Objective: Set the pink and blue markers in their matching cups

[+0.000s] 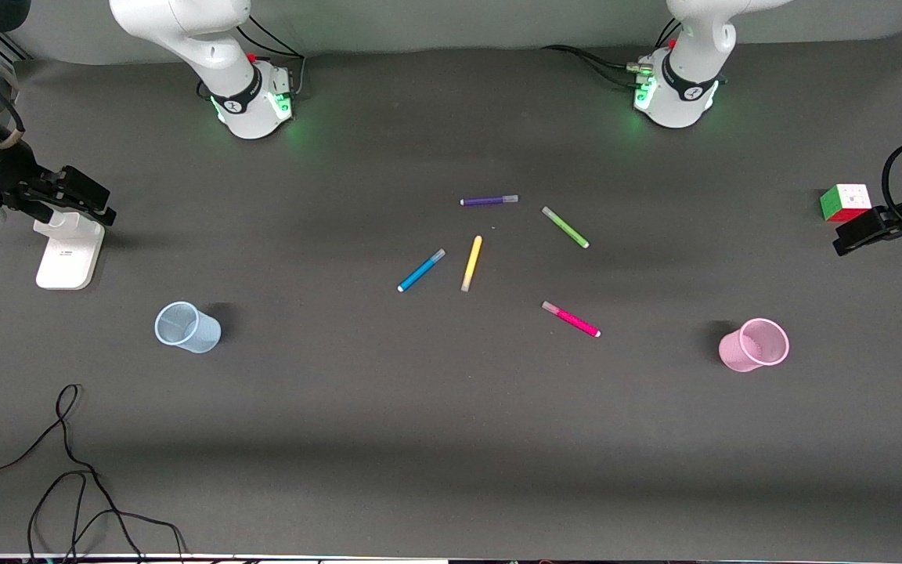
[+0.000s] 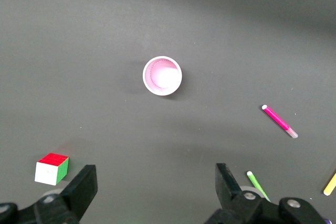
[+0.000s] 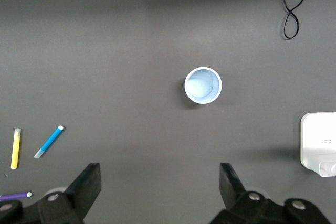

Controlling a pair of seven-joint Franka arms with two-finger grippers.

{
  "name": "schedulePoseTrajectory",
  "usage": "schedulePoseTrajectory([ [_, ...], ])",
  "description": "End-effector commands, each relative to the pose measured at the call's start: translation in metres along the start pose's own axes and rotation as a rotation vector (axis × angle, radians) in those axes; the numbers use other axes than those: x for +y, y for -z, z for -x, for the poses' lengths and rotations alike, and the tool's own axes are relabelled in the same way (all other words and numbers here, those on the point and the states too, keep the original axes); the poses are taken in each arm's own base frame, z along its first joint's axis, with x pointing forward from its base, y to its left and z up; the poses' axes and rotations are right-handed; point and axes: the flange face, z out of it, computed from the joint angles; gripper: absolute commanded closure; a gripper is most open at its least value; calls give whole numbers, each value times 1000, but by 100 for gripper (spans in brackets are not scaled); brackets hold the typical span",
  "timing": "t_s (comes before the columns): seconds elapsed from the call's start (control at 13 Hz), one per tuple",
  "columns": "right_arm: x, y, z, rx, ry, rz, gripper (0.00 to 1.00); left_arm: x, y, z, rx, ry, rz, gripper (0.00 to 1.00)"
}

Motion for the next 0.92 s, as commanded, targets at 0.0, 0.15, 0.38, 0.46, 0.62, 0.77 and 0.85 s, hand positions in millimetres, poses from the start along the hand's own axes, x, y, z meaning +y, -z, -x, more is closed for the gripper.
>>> schedulePoseTrajectory([
  [0.0, -1, -4, 0, -3, 14, 14, 0, -1, 3, 3, -10, -4, 3, 0],
  [0.15, 2, -9, -4, -26, 3, 17, 0, -1, 2, 2, -12, -3, 5, 0],
  [0.38, -13, -24, -23, -46, -10, 11, 0, -1, 2, 2, -12, -3, 5, 0],
  [0.46, -31, -32, -32, -57, -10, 1, 0, -1, 2, 2, -12, -3, 5, 0],
  [0.62, -67, -61, -46, -106, -84, -11, 0, -1, 3, 2, -9, -3, 5, 0],
  [0.77, -107, -93, -50, -167, -227, -63, 0, 1, 3, 3, -10, -3, 5, 0],
  [0.85, -128, -108, -50, -188, -271, -74, 0, 4, 2, 2, -10, 4, 7, 0],
])
